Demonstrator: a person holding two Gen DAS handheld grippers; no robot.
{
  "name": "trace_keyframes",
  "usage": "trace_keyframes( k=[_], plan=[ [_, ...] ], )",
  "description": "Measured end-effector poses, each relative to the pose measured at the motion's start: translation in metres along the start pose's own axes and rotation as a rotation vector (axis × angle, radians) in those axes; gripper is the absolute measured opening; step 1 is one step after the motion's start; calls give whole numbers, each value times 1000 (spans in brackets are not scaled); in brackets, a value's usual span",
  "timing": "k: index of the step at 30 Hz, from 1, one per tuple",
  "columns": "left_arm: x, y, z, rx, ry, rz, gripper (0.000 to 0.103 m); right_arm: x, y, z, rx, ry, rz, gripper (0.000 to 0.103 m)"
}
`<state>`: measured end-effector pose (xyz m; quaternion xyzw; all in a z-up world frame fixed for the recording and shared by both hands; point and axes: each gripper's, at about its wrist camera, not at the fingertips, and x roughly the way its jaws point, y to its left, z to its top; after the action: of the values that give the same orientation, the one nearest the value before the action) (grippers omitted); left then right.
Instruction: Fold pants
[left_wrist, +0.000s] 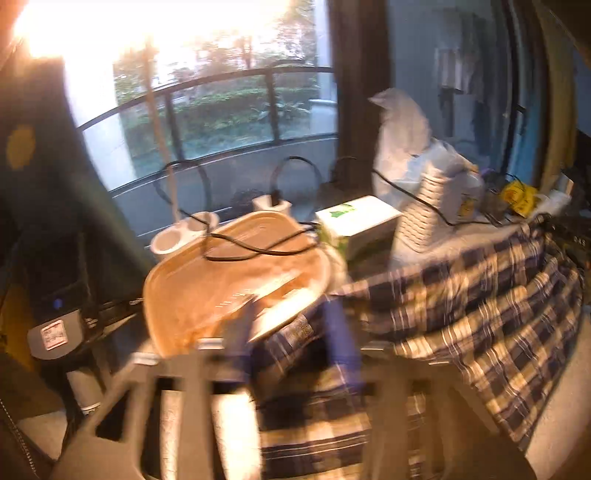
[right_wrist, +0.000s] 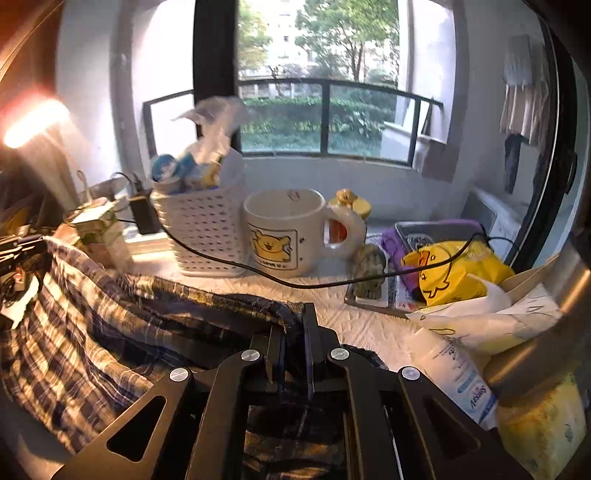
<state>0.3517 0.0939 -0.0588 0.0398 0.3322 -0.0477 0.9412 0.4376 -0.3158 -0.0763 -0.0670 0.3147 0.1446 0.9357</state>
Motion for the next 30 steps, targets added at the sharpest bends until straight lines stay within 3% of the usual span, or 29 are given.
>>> trace_keyframes(
  k=[1, 4, 7, 8, 9, 11, 17, 21, 28, 30],
  plan=[
    [-3, 4, 0, -12, -7, 5, 65, 3, -1, 1, 7, 3, 3, 8],
    [-19, 10, -4, -19, -13, 33, 65, 8, 2, 3, 10, -4, -3, 9],
    [-37, 18, -17, -63, 5, 27, 65, 7, 7, 6, -14, -5, -29, 18],
    [-41, 20, -24, -96, 26, 9, 65, 6, 7, 7, -16, -9, -33, 32],
    [-43, 23, -31, -127, 50, -10, 65, 3, 7, 7, -14, -15, -38, 62],
    [-44, 25, -52, -187, 119, -40, 65, -7, 5, 7, 1, -40, -48, 103],
    [-47, 13, -110, -264, 253, -77, 65, -42, -4, -1, 72, -79, -55, 103],
    [-54, 13, -124, -327, 258, -84, 65, -64, -10, -26, 129, -58, -55, 103],
    [-55, 12, -139, -381, 241, -98, 66, -70, -16, -84, 234, 70, -20, 103],
    [-56, 17, -140, -406, 231, -106, 66, -65, -17, -98, 270, 110, 3, 96]
  ],
)
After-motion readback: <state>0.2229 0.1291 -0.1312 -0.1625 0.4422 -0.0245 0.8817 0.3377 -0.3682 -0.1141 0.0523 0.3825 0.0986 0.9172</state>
